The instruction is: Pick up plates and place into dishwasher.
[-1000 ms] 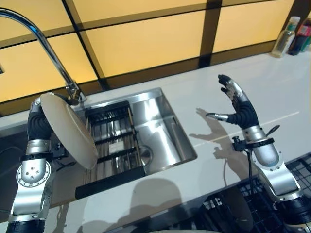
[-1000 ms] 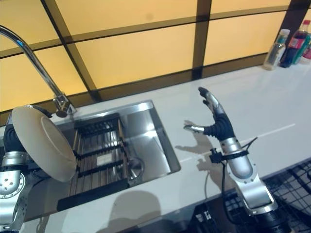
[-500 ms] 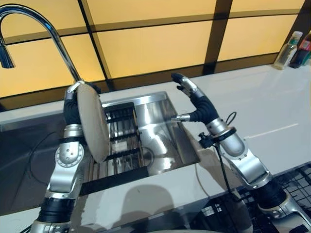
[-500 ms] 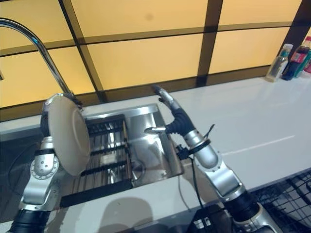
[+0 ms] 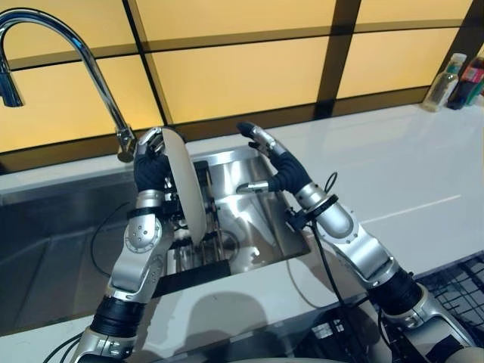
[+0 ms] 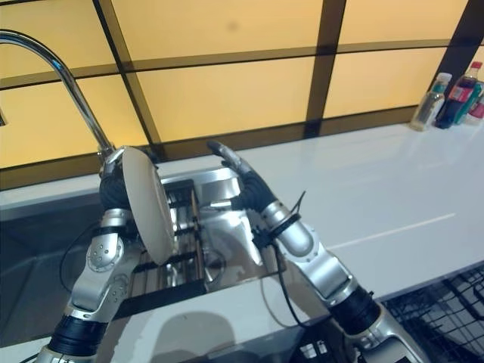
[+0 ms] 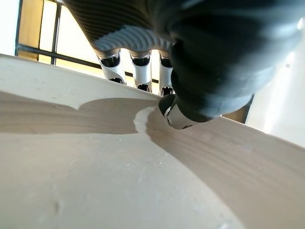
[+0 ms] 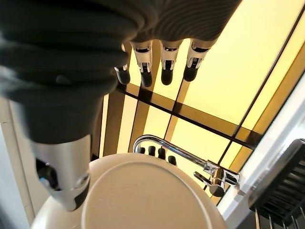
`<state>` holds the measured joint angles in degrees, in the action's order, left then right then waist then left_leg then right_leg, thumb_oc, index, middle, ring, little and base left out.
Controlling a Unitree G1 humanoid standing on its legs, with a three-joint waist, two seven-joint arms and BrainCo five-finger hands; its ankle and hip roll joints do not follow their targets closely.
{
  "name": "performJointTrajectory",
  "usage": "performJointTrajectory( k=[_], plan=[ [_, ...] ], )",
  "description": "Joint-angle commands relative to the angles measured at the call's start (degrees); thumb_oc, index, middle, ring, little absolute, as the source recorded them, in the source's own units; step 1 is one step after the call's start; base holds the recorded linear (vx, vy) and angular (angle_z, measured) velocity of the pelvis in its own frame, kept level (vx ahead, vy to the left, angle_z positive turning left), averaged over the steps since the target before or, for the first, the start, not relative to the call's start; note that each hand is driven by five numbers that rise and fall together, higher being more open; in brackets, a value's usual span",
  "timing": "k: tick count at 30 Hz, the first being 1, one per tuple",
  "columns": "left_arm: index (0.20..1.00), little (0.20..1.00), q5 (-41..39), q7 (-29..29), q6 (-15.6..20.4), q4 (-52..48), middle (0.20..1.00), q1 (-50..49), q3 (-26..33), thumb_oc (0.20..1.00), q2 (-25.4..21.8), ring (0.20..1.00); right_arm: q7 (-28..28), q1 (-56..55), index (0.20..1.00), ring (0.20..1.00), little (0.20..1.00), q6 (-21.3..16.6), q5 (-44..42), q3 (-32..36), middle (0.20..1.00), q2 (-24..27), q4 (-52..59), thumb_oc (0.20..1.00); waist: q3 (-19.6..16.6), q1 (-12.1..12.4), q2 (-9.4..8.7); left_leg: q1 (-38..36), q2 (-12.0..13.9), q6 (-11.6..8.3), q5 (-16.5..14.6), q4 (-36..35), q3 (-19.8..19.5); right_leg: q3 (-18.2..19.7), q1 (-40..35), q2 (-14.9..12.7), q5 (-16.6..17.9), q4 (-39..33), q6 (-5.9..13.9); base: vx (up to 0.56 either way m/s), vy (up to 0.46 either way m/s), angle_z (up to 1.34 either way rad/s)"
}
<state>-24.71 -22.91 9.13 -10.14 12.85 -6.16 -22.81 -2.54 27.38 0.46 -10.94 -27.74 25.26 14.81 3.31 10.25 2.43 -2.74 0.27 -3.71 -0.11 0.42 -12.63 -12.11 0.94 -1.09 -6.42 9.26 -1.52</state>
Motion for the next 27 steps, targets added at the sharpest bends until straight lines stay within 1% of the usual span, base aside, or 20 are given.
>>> performJointTrajectory(
  k=[1, 2, 3, 6, 8, 10, 11, 14, 18, 21, 23, 27],
  plan=[
    [0.200, 0.200, 10.6, -6.3, 0.9, 0.2, 0.200, 7.4, 0.4, 0.200, -1.8, 0.200, -1.3, 5.7, 1.000, 1.000, 1.000, -1.5, -1.0, -0.9, 1.000, -2.3, 1.9, 1.000, -1.7, -0.6, -3.37, -0.5, -4.7, 3.01, -2.3, -2.2, 0.4, 0.4, -7.9, -0.5, 1.5, -11.4, 4.26, 0.00, 0.000, 0.00],
    [0.200, 0.200, 14.5, -8.9, 0.6, 0.7, 0.200, 7.6, 0.7, 0.200, -2.4, 0.200, -1.9, 5.6, 1.000, 1.000, 1.000, -0.3, -0.9, -0.7, 1.000, -2.2, 2.2, 1.000, -1.7, -0.6, -3.43, -0.6, -4.7, 3.00, -2.3, -2.3, 0.4, 0.5, -8.0, -0.5, 1.5, -11.4, 4.26, 0.00, 0.000, 0.00],
    [0.200, 0.200, 18.8, -11.6, -0.1, 1.1, 0.200, 7.7, 1.2, 0.200, -3.1, 0.200, -3.4, 5.3, 1.000, 1.000, 1.000, 2.8, -1.2, -0.4, 1.000, -2.2, 2.5, 1.000, -1.8, -0.8, -3.48, -0.7, -4.6, 2.99, -2.3, -2.4, 0.5, 0.5, -7.9, -0.5, 1.5, -11.4, 4.28, 0.00, 0.000, 0.00],
    [0.200, 0.200, 24.4, -16.5, -1.7, 1.8, 0.200, 7.9, 2.4, 0.200, -4.6, 0.200, -6.6, 4.3, 1.000, 1.000, 1.000, 7.5, -6.3, 0.7, 1.000, -1.8, 2.5, 1.000, -1.8, -1.4, -3.56, -0.3, -4.4, 2.93, -1.7, -2.6, 0.9, 0.6, -7.5, -0.5, 1.8, -11.3, 4.36, 0.00, 0.000, 0.00],
    [0.200, 0.200, 25.9, -18.7, -2.3, 2.7, 0.200, 7.7, 3.2, 0.200, -5.5, 0.200, -6.4, 3.0, 1.000, 1.000, 1.000, 8.3, -9.0, 1.2, 1.000, -1.9, 2.8, 1.000, -1.8, -1.8, -3.59, -0.2, -4.2, 2.81, -1.6, -2.7, 1.3, 0.8, -7.3, -0.4, 1.8, -11.2, 4.38, 0.00, 0.000, 0.00],
    [0.200, 0.200, 26.5, -19.4, -2.3, 3.3, 0.200, 7.7, 3.2, 0.200, -5.6, 0.200, -6.3, 2.7, 1.000, 1.000, 1.000, 8.5, -9.5, 1.0, 1.000, -2.0, 3.0, 1.000, -1.8, -2.0, -3.59, -0.3, -4.2, 2.79, -1.6, -2.8, 1.4, 0.9, -7.2, -0.4, 1.8, -11.1, 4.39, 0.00, 0.000, 0.00],
    [0.200, 0.200, 27.3, -21.1, -2.9, 4.9, 0.200, 8.1, 3.0, 0.200, -5.6, 0.200, -5.4, 2.5, 1.000, 1.000, 1.000, 9.1, -10.8, 0.4, 1.000, -2.1, 3.8, 1.000, -1.7, -2.5, -3.59, -0.4, -4.1, 2.72, -1.6, -2.9, 1.8, 1.2, -7.2, -0.4, 1.7, -11.1, 4.36, 0.00, 0.000, 0.00],
    [0.200, 0.200, 29.4, -23.7, -3.7, 8.2, 0.200, 9.4, 2.7, 0.200, -6.0, 0.200, -4.3, 2.9, 1.000, 1.000, 1.000, 10.1, -12.1, -1.0, 1.000, -2.6, 4.2, 1.000, -1.8, -3.2, -3.60, -0.6, -3.9, 2.57, -1.7, -2.9, 2.4, 1.5, -7.1, -0.3, 1.7, -11.0, 4.35, 0.00, 0.000, -0.01],
    [0.200, 0.200, 30.3, -27.4, -4.5, 12.2, 0.200, 10.5, 3.3, 0.200, -7.0, 0.200, -3.0, 1.9, 1.000, 1.000, 1.000, 12.5, -14.7, -2.3, 1.000, -2.9, 5.4, 1.000, -2.0, -4.3, -3.47, -0.9, -3.8, 2.40, -1.7, -3.0, 3.2, 2.1, -7.1, -0.2, 1.6, -10.9, 4.33, 0.01, 0.005, -0.07],
    [0.200, 0.200, 30.2, -29.5, -4.0, 13.8, 0.200, 10.5, 3.8, 0.200, -6.8, 0.200, -2.2, 0.5, 1.000, 1.000, 1.000, 12.8, -14.5, -3.8, 1.000, -3.1, 5.4, 1.000, -2.0, -4.6, -3.39, -0.9, -3.7, 2.36, -1.8, -2.8, 3.6, 2.3, -7.0, -0.2, 1.6, -10.9, 4.31, 0.01, 0.006, -0.10],
    [0.200, 0.200, 31.0, -31.3, -4.0, 14.6, 0.200, 10.6, 3.8, 0.200, -6.1, 0.200, -2.5, -0.1, 1.000, 1.000, 1.000, 12.0, -13.6, -5.1, 1.000, -4.0, 4.3, 1.000, -2.0, -4.7, -3.32, -1.0, -3.7, 2.33, -1.9, -2.6, 3.8, 2.4, -7.1, -0.2, 1.5, -10.9, 4.20, 0.01, 0.010, -0.07],
    [0.200, 0.200, 32.3, -33.4, -4.7, 15.2, 0.200, 11.5, 3.3, 0.200, -5.7, 0.200, -3.1, 0.5, 1.000, 1.000, 1.000, 12.0, -15.2, -6.6, 1.000, -5.4, 3.3, 1.000, -1.9, -4.6, -3.33, -0.9, -3.7, 2.23, -2.0, -2.4, 3.7, 2.3, -7.1, -0.2, 1.4, -10.9, 4.11, 0.01, 0.009, -0.07]
  ],
)
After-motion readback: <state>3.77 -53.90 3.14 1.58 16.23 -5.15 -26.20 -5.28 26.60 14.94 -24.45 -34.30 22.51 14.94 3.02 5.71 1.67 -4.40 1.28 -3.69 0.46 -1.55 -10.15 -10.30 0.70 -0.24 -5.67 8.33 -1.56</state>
